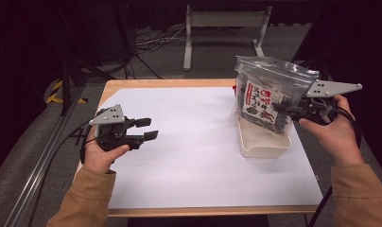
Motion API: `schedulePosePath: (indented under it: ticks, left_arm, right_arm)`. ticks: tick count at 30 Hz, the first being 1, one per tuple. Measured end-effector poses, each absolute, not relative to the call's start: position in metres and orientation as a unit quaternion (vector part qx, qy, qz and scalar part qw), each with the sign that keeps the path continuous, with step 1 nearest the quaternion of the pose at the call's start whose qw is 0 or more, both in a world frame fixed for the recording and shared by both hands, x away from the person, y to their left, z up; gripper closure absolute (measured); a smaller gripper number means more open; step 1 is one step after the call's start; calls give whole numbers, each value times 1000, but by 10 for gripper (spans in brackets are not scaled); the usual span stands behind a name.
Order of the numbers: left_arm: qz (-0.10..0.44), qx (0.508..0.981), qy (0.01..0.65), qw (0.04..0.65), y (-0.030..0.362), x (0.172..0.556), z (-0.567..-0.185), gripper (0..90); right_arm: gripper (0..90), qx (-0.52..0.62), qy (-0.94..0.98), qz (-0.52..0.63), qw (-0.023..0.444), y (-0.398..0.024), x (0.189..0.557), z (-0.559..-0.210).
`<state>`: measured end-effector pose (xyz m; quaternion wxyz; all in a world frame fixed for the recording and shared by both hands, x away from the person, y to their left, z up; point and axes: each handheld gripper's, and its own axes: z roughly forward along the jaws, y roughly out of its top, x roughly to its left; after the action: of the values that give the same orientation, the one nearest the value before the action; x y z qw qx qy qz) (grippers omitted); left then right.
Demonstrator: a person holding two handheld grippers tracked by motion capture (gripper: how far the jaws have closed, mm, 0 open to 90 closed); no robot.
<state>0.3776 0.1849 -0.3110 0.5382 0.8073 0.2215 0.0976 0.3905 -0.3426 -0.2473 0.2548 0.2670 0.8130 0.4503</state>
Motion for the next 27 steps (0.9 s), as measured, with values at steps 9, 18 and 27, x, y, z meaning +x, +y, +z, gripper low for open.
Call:
schedulePosePath:
  ticks: [9, 18, 27]
  left_arm:
    - [95, 807, 226, 538, 186, 379, -312, 443]
    - [91, 808, 229, 536, 186, 380, -313, 433]
    - [92, 808, 233, 533, 187, 381, -314, 417]
  right_arm:
    - [744, 284, 816, 431, 261, -347, 393, -256]
    - [744, 298, 819, 421, 251, -349, 397, -265]
    - [744, 304, 825, 410, 243, -346, 400, -277]
